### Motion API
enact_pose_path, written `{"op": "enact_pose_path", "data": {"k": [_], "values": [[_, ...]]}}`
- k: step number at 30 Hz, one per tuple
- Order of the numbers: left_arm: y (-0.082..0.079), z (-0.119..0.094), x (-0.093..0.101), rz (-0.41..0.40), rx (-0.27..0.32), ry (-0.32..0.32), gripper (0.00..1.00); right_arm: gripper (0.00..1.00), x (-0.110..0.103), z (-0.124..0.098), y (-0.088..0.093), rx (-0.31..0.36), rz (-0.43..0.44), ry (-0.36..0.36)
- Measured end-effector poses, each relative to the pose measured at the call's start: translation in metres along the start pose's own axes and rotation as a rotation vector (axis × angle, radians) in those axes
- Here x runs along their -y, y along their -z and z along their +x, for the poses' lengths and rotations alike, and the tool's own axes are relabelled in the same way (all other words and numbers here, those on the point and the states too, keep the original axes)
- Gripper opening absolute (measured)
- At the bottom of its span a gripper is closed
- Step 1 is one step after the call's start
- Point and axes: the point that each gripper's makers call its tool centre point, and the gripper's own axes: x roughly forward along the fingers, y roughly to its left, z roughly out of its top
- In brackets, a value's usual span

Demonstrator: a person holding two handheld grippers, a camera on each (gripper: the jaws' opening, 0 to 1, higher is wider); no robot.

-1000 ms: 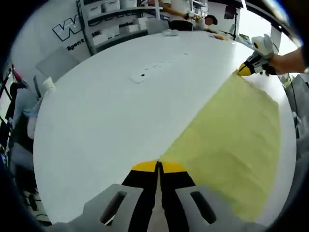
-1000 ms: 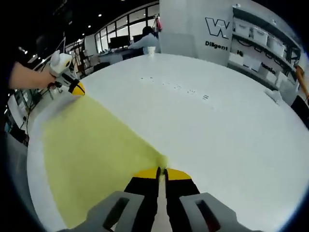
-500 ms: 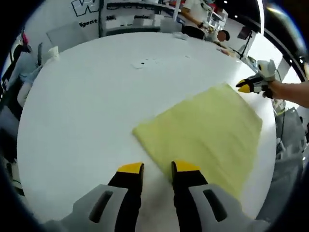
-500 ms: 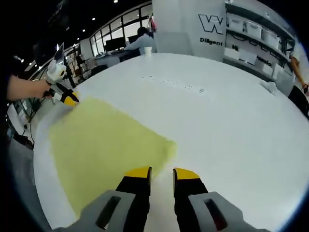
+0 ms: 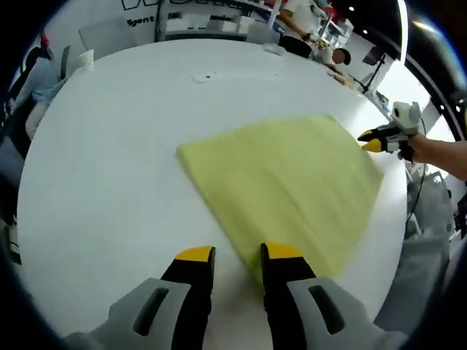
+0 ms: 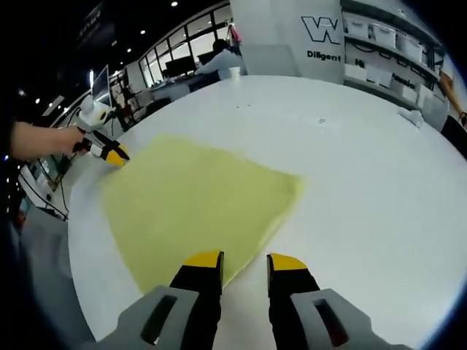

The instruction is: Fold the garment on the visible template until the final outline fits inside the template.

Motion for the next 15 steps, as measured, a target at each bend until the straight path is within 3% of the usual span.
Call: {"op": "enact_pose_path", "data": {"k": [15], "values": [[0.031, -0.013, 0.031, -0.065, -0.008, 0.034, 0.29, 0.18, -0.033, -0.020, 0.034, -0.041, 0.033, -0.024]]}}
